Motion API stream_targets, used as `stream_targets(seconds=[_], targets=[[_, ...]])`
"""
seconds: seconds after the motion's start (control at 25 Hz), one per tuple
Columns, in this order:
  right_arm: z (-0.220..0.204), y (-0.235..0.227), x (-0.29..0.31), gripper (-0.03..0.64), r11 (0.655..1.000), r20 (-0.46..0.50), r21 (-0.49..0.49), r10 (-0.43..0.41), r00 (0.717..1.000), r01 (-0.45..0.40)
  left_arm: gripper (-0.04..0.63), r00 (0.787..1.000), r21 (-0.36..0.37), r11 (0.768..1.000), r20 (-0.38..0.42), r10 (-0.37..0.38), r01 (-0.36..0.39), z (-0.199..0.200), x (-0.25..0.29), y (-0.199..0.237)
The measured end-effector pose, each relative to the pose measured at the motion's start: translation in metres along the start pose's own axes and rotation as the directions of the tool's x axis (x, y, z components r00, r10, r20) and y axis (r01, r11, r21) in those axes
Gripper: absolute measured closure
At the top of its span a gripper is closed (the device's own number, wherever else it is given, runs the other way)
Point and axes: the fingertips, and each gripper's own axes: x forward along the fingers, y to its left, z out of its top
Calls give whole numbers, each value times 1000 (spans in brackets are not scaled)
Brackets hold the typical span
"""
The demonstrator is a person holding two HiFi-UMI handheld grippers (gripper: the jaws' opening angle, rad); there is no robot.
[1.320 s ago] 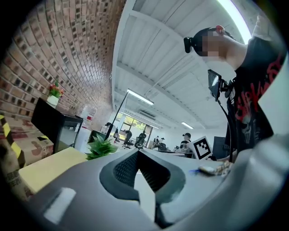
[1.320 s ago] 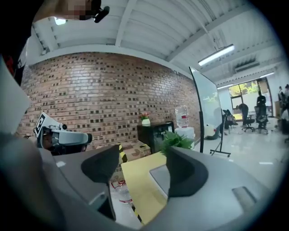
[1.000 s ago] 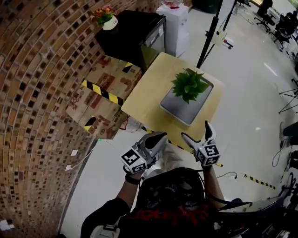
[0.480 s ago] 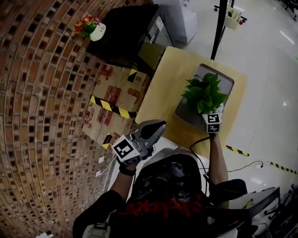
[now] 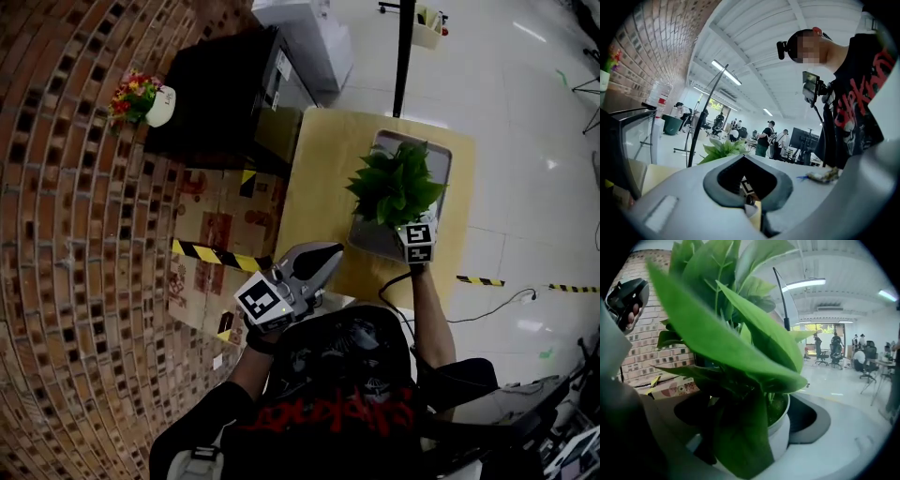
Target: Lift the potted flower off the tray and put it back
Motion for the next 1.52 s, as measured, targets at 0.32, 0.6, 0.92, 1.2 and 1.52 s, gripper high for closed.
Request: stream_targets(seconds=[0.32,0.6,0.92,1.2,1.52], targets=[[129,6,-99,103,974,21,134,-189,982,185,595,979,30,980,46,-199,197,27,-13,16],[211,27,-166,101,953,35,128,-282,959,276,595,973,-3,974,37,-227,227,63,-1,14],[226,43,-189,100,944,36,99,-320,947,315,595,975,-10,976,57,-215,216,65,-2,18],[222,48,-191,98,947,33,104,-309,951,304,595,969,-78,966,22,-245,246,51,-7,11],[117,30,-118,98,932,142,46,-362,921,359,595,958,-45,960,92,-270,275,40,-24,15]])
